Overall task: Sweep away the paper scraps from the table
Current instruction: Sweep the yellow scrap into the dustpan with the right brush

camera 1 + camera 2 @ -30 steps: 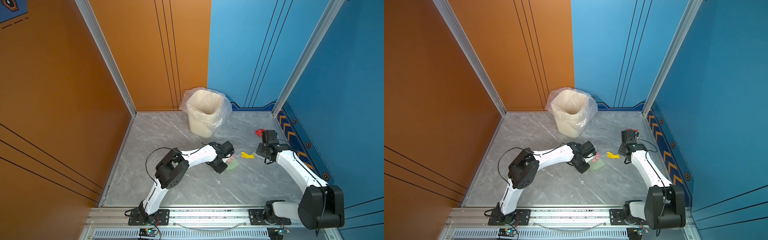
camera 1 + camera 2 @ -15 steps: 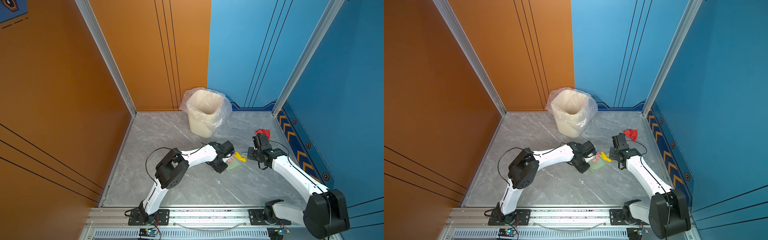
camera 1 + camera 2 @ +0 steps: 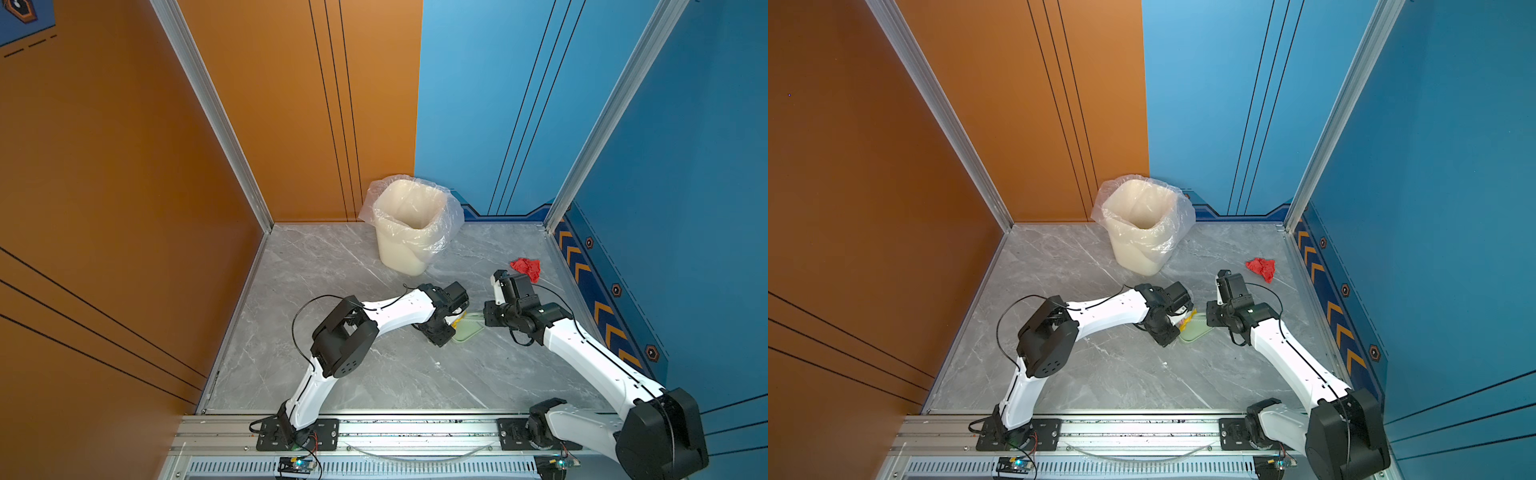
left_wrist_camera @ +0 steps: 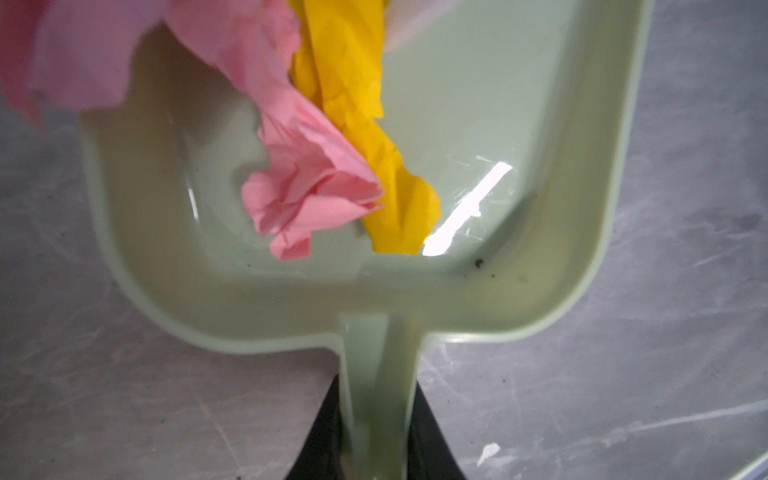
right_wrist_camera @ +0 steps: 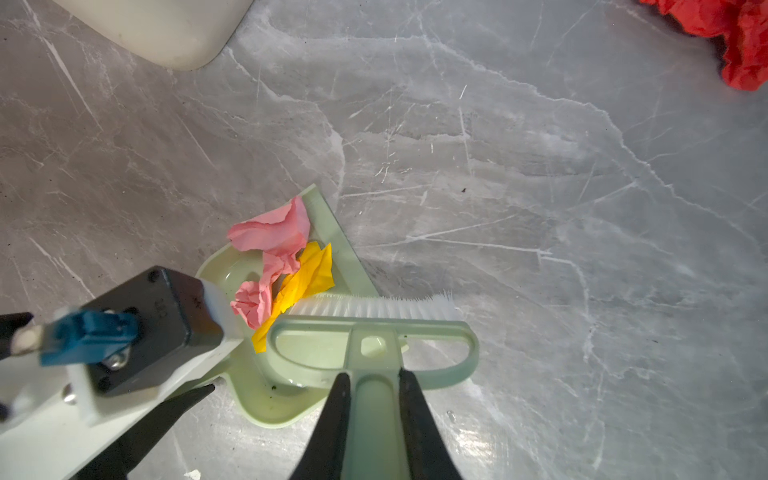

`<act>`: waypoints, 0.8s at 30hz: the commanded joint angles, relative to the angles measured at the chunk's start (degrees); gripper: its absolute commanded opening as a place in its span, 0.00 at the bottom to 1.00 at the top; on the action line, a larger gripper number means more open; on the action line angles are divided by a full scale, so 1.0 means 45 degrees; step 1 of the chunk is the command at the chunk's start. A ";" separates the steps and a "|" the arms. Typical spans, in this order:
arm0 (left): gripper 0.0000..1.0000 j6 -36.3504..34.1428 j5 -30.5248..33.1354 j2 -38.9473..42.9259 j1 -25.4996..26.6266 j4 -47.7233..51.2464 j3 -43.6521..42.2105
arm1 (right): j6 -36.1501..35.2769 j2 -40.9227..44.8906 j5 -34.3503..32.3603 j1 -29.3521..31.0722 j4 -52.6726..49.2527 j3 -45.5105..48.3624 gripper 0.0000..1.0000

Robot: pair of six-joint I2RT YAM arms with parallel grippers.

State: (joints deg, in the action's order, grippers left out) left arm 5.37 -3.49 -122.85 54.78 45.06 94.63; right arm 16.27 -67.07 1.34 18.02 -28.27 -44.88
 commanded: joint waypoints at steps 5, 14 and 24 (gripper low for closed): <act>0.00 -0.0002 0.0480 -0.0104 0.0099 0.0365 0.0193 | -0.0099 0.0542 -0.0886 -0.0267 -0.0407 -0.0294 0.00; 0.00 0.0351 0.0724 0.0950 -0.0039 -0.0965 -0.0713 | -0.0052 0.1711 -0.0324 -0.0910 -0.0503 -0.0453 0.00; 0.00 0.0216 0.0756 0.2457 -0.0085 -0.0877 -0.0888 | 0.0676 0.2515 -0.0432 -0.2359 -0.0397 -0.0567 0.00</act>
State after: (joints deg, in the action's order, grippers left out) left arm 6.04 -1.06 -115.31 54.76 40.64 91.18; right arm 17.04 -57.04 -0.01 9.06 -28.97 -45.84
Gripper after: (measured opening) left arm 0.211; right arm 0.193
